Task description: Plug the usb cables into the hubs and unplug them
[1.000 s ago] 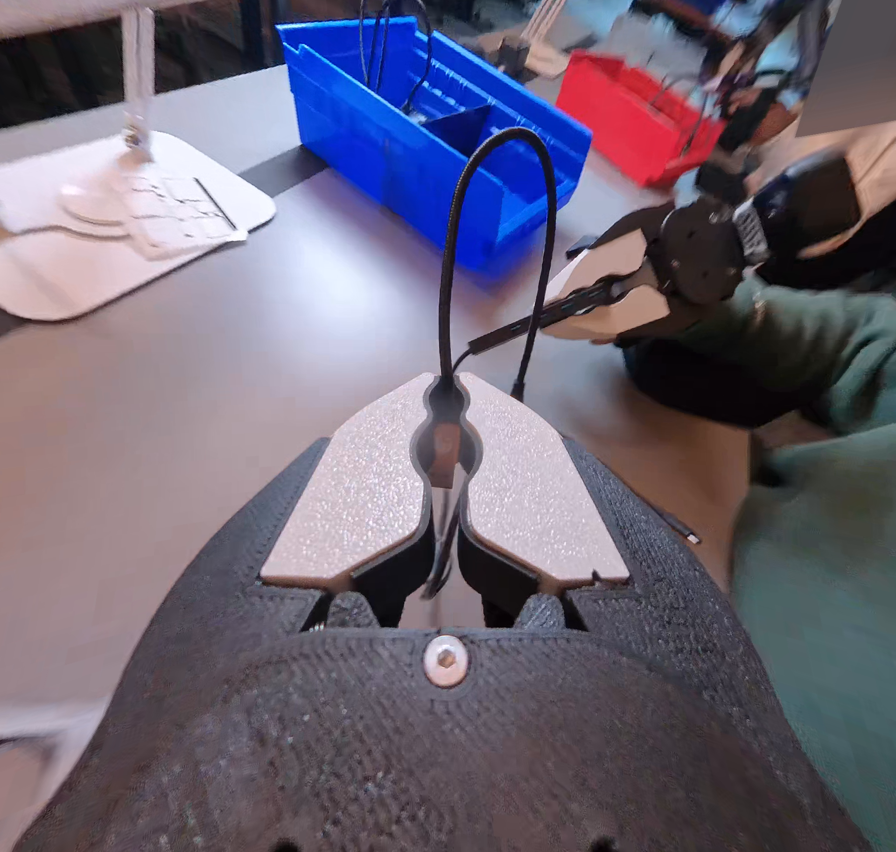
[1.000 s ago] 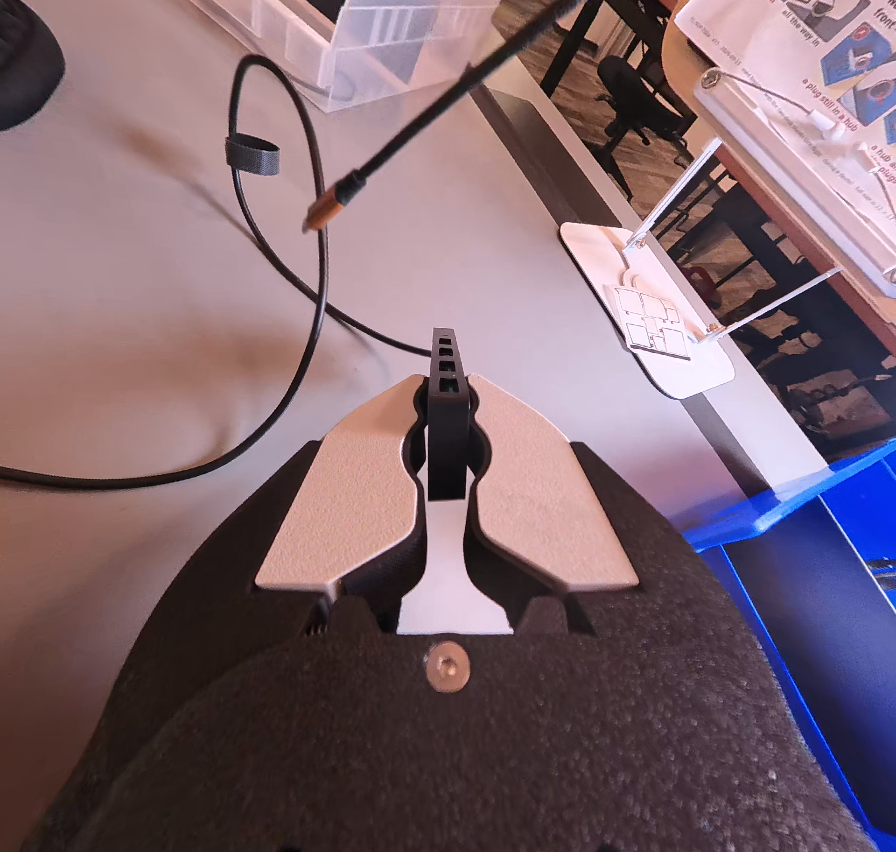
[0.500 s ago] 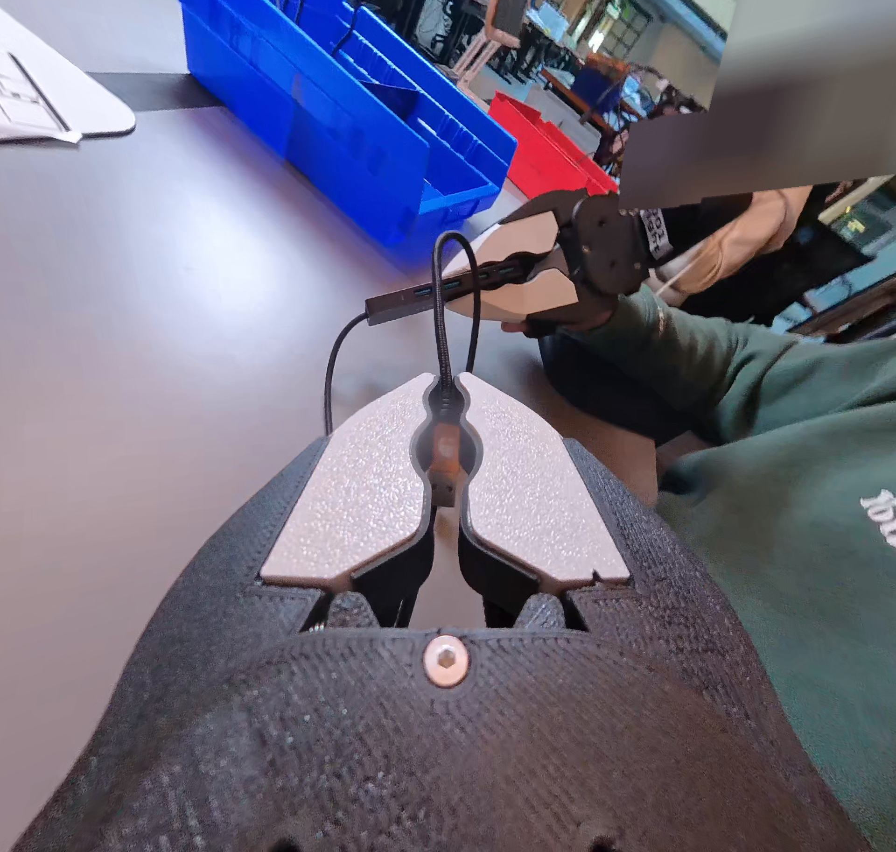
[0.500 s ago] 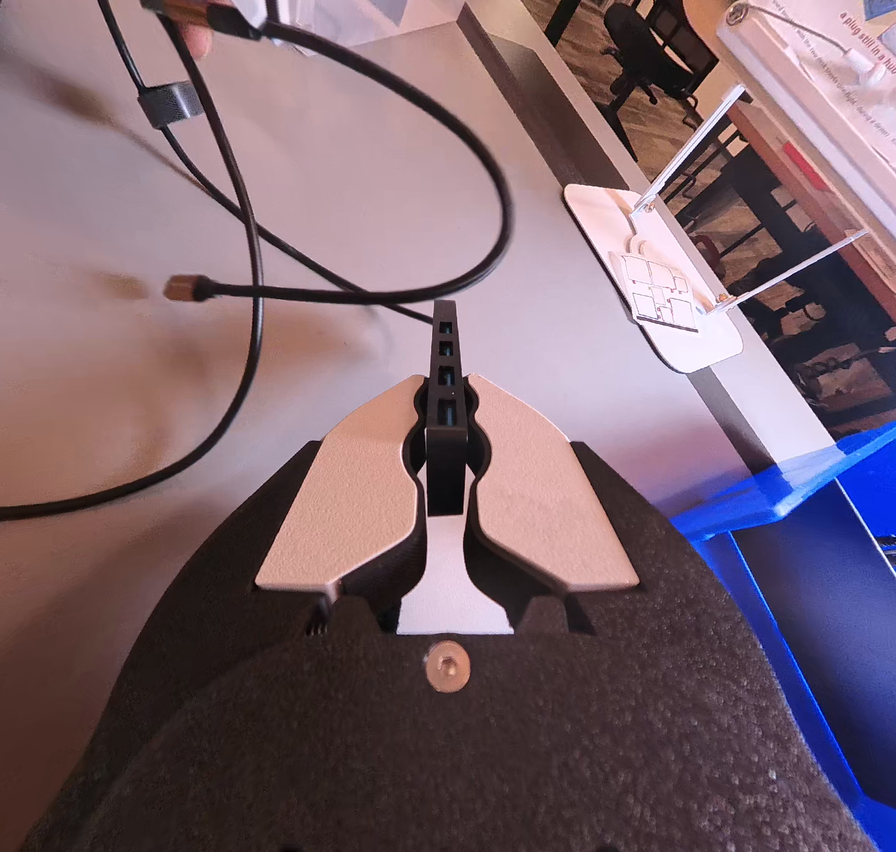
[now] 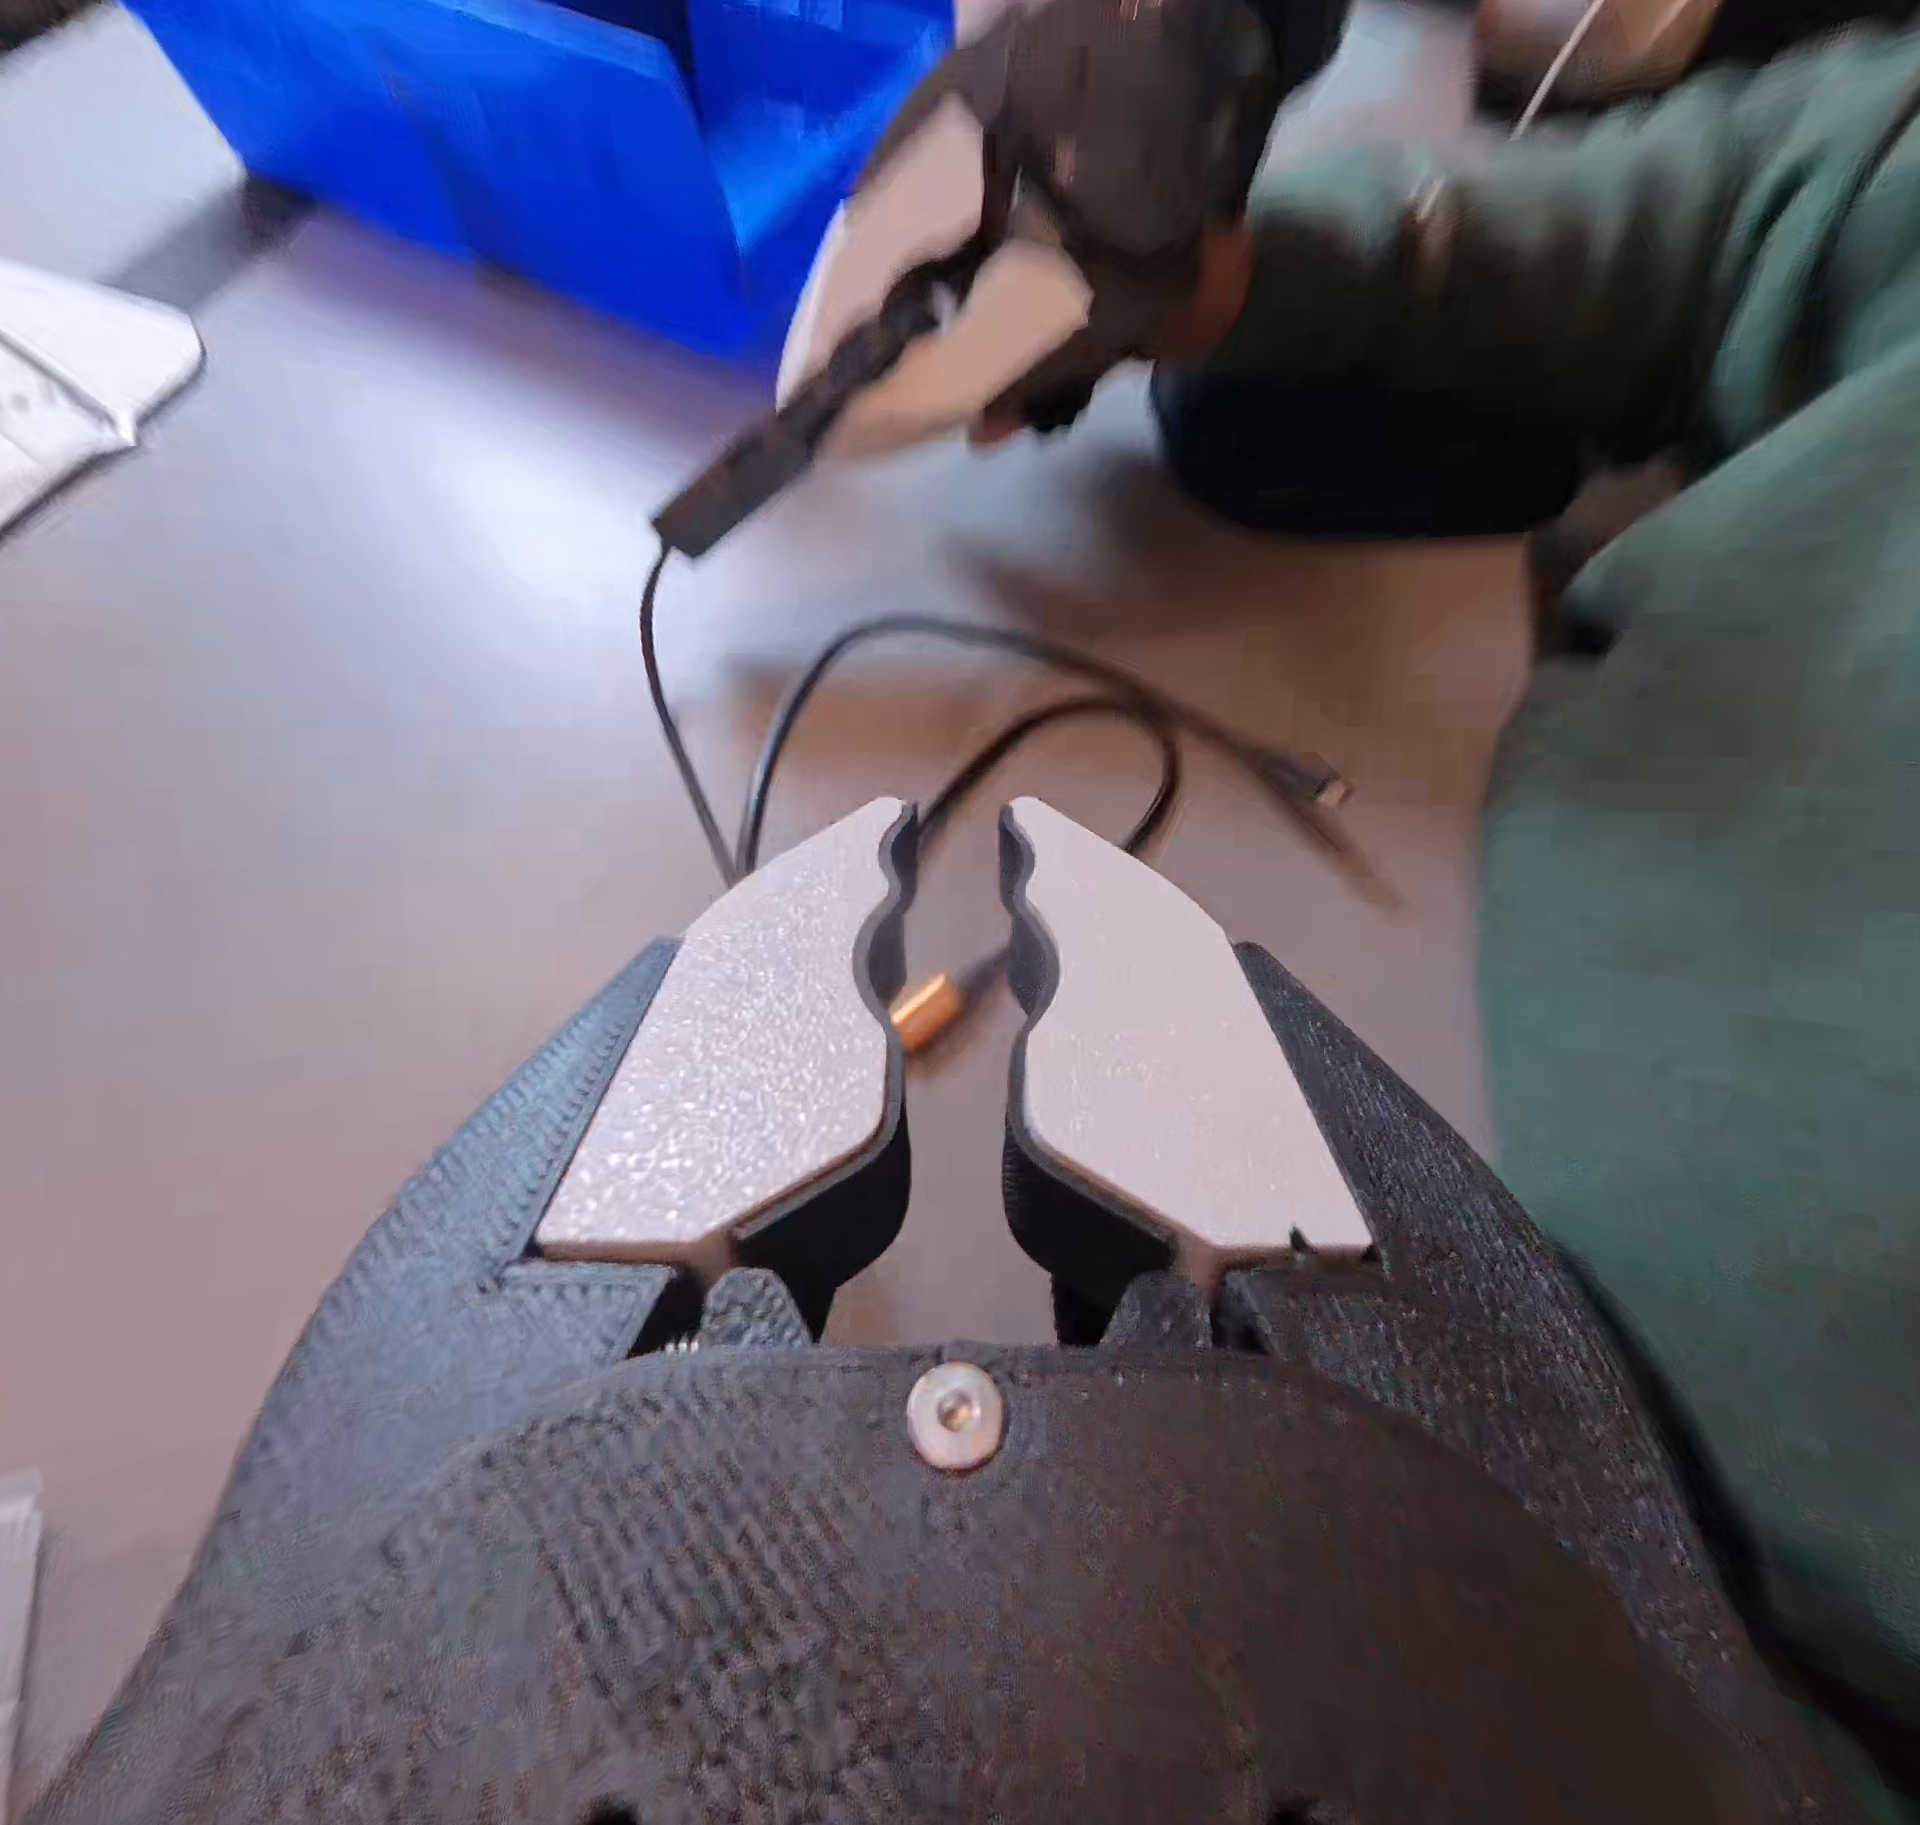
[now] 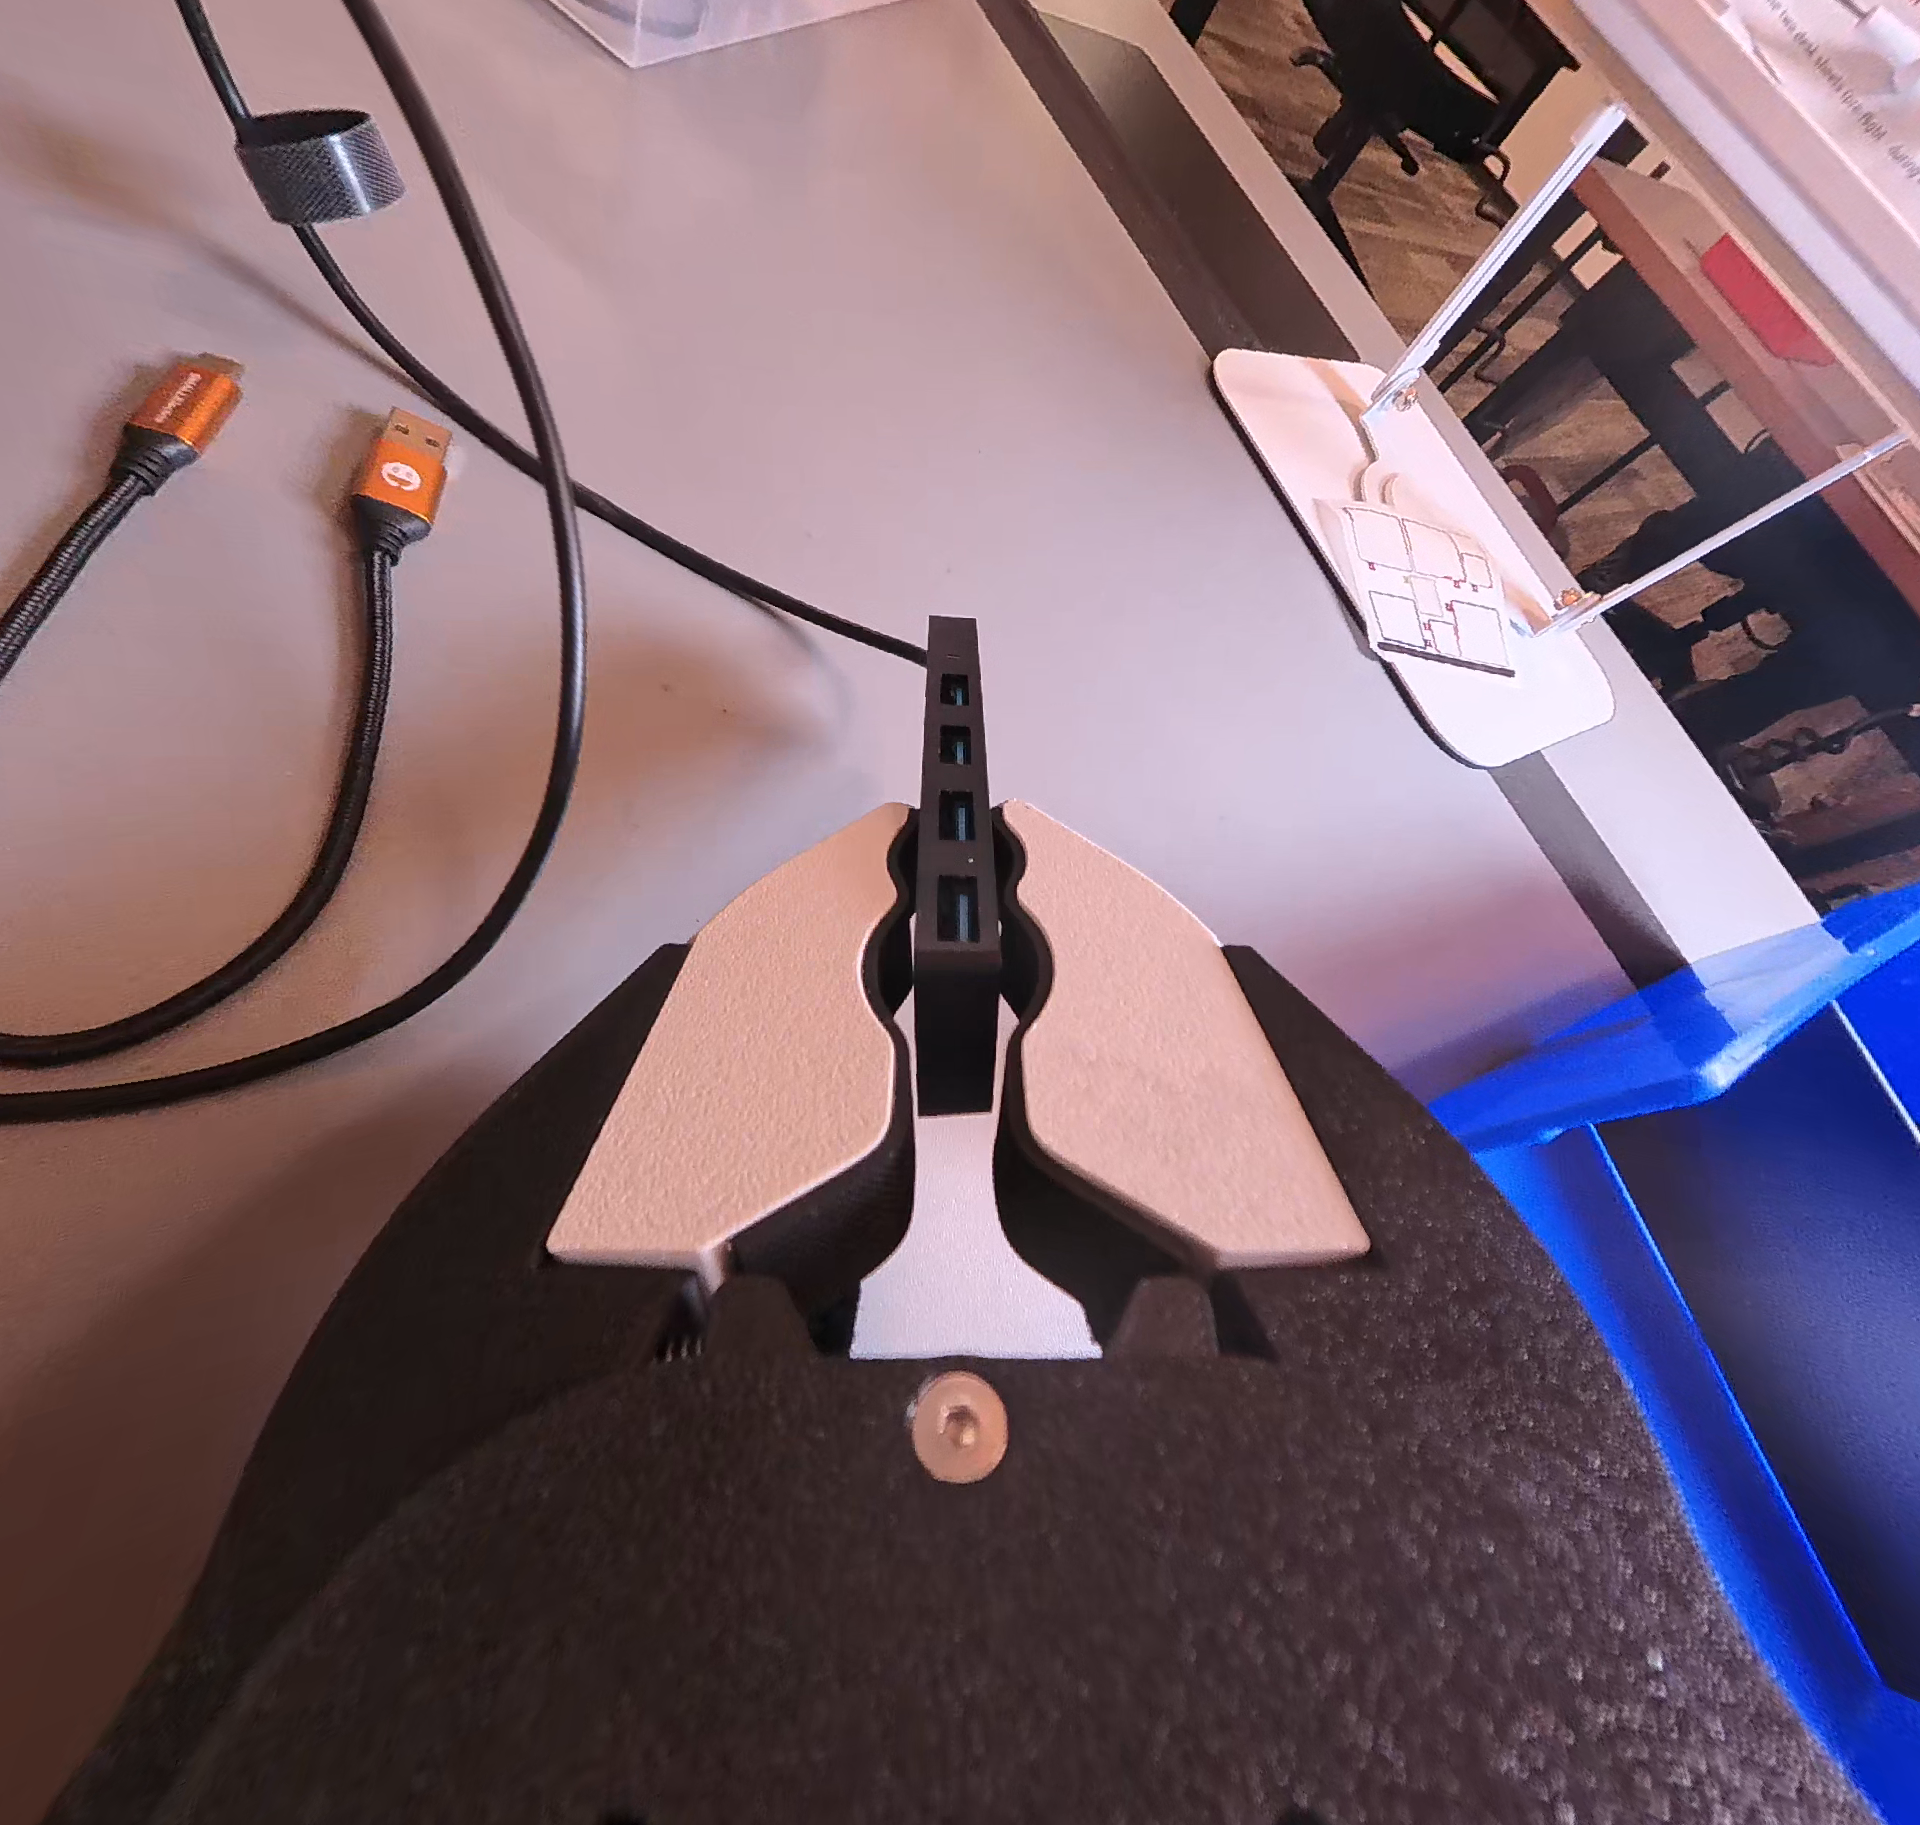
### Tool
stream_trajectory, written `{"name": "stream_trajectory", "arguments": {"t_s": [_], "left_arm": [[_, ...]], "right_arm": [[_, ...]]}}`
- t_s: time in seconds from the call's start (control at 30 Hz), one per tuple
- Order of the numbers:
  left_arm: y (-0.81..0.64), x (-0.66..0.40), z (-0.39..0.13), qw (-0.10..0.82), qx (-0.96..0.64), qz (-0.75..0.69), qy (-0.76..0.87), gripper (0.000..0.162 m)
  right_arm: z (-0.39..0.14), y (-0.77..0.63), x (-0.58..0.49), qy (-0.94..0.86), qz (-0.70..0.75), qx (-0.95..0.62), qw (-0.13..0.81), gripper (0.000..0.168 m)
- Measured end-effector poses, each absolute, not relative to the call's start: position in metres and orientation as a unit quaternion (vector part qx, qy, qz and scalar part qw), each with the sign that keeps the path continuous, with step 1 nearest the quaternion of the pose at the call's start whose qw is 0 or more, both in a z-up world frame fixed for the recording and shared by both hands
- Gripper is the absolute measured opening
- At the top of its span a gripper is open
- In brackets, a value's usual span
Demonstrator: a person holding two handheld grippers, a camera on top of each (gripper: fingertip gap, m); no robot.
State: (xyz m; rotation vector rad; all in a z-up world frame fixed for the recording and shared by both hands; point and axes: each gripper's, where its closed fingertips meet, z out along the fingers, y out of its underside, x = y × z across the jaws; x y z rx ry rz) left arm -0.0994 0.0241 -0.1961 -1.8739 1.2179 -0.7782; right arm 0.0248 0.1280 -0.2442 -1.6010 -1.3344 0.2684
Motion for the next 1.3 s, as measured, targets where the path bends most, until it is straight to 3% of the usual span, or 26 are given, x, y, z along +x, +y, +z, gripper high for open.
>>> {"name": "stream_trajectory", "arguments": {"t_s": [0.1,0.2,0.53,0.8,0.93,1.17,1.3], "left_arm": [[0.029,-0.11,-0.246,0.343,-0.763,-0.196,0.511,0.022],[0.035,-0.113,-0.274,0.306,-0.792,-0.184,0.495,0.03],[0.059,-0.103,-0.299,0.279,-0.784,-0.155,0.532,0.041],[0.053,-0.095,-0.299,0.258,-0.744,-0.144,0.6,0.017],[0.048,-0.085,-0.275,0.308,-0.704,-0.194,0.61,0.015],[0.033,-0.08,-0.179,0.449,-0.572,-0.399,0.559,0.013],[0.027,-0.08,-0.152,0.47,-0.535,-0.462,0.528,0.01]], "right_arm": [[-0.245,0.128,0.025,-0.551,0.11,-0.662,0.496,0.012],[-0.245,0.128,0.024,-0.551,0.111,-0.661,0.496,0.012],[-0.244,0.128,0.025,-0.55,0.117,-0.661,0.496,0.012],[-0.243,0.129,0.027,-0.547,0.125,-0.662,0.497,0.012],[-0.241,0.128,0.027,-0.546,0.129,-0.66,0.5,0.012],[-0.236,0.126,0.025,-0.543,0.14,-0.654,0.508,0.012],[-0.234,0.124,0.024,-0.544,0.142,-0.649,0.513,0.012]]}}
